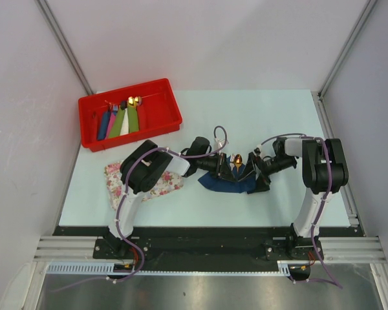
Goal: Place the utensils on the paper napkin and roll it up
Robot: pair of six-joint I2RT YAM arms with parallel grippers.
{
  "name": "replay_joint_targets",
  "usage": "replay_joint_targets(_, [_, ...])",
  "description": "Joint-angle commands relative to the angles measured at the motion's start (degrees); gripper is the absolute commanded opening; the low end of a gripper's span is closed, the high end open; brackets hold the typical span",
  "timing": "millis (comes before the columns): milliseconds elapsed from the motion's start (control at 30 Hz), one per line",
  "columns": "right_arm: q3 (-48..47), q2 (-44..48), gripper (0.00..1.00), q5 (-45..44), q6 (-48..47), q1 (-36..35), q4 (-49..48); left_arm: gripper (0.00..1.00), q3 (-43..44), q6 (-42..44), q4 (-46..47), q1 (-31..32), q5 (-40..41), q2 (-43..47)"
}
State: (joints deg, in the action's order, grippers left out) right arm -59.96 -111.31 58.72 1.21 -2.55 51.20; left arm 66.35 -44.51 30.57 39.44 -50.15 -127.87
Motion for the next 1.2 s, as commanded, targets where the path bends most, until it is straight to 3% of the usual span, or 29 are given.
replay_joint_targets(0, [-0.6, 1.7, 0.83, -1.8, 0.4, 1.7, -1.6, 0.2, -0.2, 1.9, 0.2, -0.9, 2.3, 0.7])
replay_joint_targets(267, [-0.5, 6.7, 0.74, -3.0, 2.0, 4.4, -5.4, 0.19, 0.0, 2.0, 0.1, -0.9, 2.3, 0.6])
replay_joint_targets(600, [-1.6, 7.3, 0.36, -4.8, 1.2, 2.8, -5.1, 0.19, 0.2, 1.9, 0.2, -0.9, 2.3, 0.8])
replay_joint_targets(767, [-2.9, 6.2, 0.16, -5.1, 2.4, -1.9, -7.2, 0.19, 0.3, 1.9, 0.5, -0.9, 2.3, 1.3])
replay_joint_targets(1167, [-5.7, 1.5, 0.13, -7.8, 5.4, -7.3, -11.2, 0.19, -0.4, 1.0, 1.2, -1.6, 2.0, 3.1])
